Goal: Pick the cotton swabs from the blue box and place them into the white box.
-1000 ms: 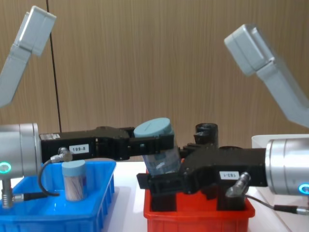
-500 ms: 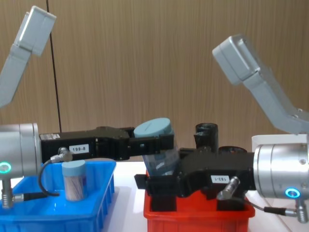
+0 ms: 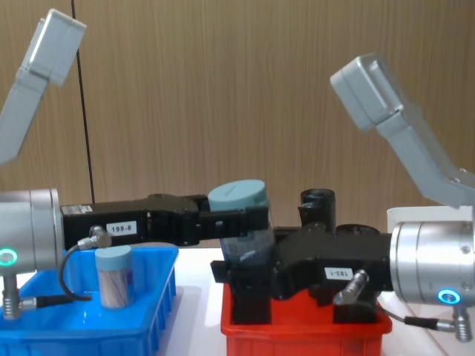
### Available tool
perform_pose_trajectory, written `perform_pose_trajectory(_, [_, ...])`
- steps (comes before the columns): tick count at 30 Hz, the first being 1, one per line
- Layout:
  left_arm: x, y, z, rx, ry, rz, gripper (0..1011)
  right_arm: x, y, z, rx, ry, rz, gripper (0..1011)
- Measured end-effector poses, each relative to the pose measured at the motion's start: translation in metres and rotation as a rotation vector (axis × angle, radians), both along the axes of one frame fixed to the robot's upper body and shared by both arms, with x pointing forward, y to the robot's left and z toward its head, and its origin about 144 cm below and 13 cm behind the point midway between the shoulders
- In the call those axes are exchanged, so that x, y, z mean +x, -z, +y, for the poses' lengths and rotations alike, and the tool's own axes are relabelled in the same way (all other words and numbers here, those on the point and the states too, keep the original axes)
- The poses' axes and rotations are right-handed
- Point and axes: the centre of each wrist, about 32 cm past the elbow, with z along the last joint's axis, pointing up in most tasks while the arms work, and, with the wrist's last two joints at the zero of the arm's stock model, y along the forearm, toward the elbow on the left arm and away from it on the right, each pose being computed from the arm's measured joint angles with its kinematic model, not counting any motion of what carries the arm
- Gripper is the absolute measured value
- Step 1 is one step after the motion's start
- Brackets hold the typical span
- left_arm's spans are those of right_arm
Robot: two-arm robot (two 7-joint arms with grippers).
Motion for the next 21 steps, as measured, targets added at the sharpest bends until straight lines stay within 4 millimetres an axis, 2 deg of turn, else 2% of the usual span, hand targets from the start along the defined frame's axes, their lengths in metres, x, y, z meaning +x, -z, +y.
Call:
perform_pose_trajectory(11, [0.0, 0.0, 0.0, 0.0, 0.0, 0.0, 1003, -0.003, -0.001, -0.004, 0.027, -0.002, -0.004, 629])
perform_pose_trajectory(21, [0.0, 0.0, 0.0, 0.0, 0.001, 0.0, 1003, -0.011, -0.004, -0.016, 0.056, 0.025, -0.017, 629])
